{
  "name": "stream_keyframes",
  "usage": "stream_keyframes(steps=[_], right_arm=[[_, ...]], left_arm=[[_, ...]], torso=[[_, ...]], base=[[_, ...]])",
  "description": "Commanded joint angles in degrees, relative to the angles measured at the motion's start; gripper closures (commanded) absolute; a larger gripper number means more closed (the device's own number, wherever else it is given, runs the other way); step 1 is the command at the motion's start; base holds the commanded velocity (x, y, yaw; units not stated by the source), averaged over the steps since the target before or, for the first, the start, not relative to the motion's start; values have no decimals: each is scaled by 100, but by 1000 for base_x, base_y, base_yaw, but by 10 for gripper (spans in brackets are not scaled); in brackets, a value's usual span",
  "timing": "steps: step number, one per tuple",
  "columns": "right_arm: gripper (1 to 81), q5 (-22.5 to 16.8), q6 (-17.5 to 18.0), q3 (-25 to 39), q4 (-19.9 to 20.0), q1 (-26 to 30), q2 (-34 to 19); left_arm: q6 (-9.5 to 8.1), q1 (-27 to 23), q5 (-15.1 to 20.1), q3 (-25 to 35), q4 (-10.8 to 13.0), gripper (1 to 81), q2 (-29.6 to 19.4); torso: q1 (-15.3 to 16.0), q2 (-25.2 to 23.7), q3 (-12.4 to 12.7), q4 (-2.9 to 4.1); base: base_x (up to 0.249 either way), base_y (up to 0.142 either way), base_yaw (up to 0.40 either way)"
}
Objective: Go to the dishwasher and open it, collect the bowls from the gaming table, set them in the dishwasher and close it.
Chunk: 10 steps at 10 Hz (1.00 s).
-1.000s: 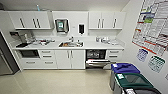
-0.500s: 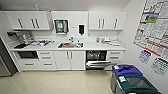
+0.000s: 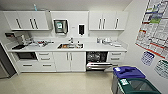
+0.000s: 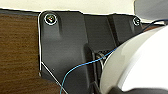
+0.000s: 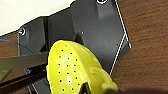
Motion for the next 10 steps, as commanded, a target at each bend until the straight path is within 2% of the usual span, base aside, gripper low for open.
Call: stream_keyframes(steps=[1,10], right_arm=[[811,-338,-26,13,-77,202,-68],[811,-338,-18,-4,-68,202,-50]], left_arm=[[34,-188,159,5,68,811,-43],[34,-188,168,5,68,811,-43]], torso=[[0,0,0,0],[-2,-2,0,0]], base=[[109,0,0],[104,0,0]])
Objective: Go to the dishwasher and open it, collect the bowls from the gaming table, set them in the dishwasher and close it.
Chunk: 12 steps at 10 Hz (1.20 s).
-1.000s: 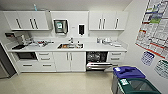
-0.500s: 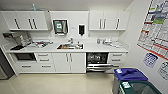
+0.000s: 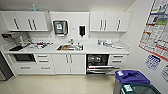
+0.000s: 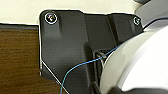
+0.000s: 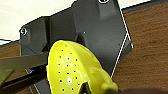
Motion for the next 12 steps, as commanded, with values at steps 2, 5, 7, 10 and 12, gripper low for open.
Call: stream_keyframes(steps=[2,5,7,10,12], right_arm=[[811,-332,-18,0,-74,198,-82],[811,-332,-26,-9,-74,206,-82],[811,-332,-17,-9,-74,198,-82],[811,-332,-17,-9,-74,206,-73],[811,-332,-18,-17,-74,206,-81]], left_arm=[[37,-202,165,8,68,811,-36],[45,-202,165,8,68,811,-36],[45,-202,165,8,68,811,-36],[37,-202,165,8,68,811,-36],[45,-202,174,8,68,811,-36]], torso=[[-2,-2,0,0],[0,0,0,0],[-5,-2,0,0],[-5,0,0,0],[-5,0,0,0]], base=[[103,0,0],[104,0,0],[113,0,0],[116,0,0],[117,0,0]])
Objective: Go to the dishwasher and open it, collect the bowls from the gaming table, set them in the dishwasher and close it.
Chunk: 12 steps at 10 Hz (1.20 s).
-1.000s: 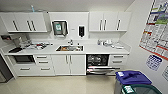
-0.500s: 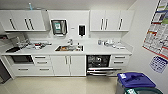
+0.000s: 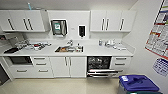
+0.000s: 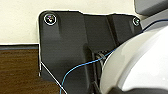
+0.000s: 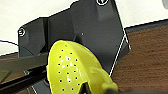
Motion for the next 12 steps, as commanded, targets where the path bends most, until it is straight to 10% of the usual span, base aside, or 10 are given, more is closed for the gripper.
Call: stream_keyframes(steps=[1,12], right_arm=[[811,-336,-17,19,-44,187,-57],[811,-336,-17,10,-35,187,-48]], left_arm=[[43,-188,171,8,66,811,-47],[43,-188,198,8,75,811,-29]], torso=[[0,0,0,0],[-1,0,0,0]], base=[[121,0,0],[131,-41,0]])
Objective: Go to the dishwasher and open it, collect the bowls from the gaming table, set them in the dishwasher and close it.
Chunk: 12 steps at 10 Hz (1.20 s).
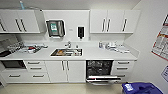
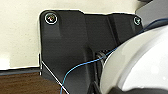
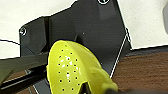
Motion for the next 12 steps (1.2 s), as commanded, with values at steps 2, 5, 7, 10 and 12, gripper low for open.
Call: stream_keyframes(steps=[2,5,7,10,12], right_arm=[[811,-327,-17,-5,-35,201,-73],[811,-327,-17,-14,-35,209,-73],[811,-327,-17,-5,-44,201,-72],[811,-327,-17,-14,-44,192,-73],[811,-327,-17,-14,-44,183,-73]], left_arm=[[42,-191,161,21,75,811,-29],[42,-191,161,21,75,811,-38],[42,-182,161,39,75,811,-46],[42,-173,152,39,66,811,-46],[42,-164,144,39,66,811,-46]], torso=[[1,0,0,0],[1,0,0,0],[1,0,0,0],[1,0,0,0],[1,0,0,0]], base=[[135,-65,0],[125,-64,0],[97,-64,0],[86,-64,0],[77,-64,0]])
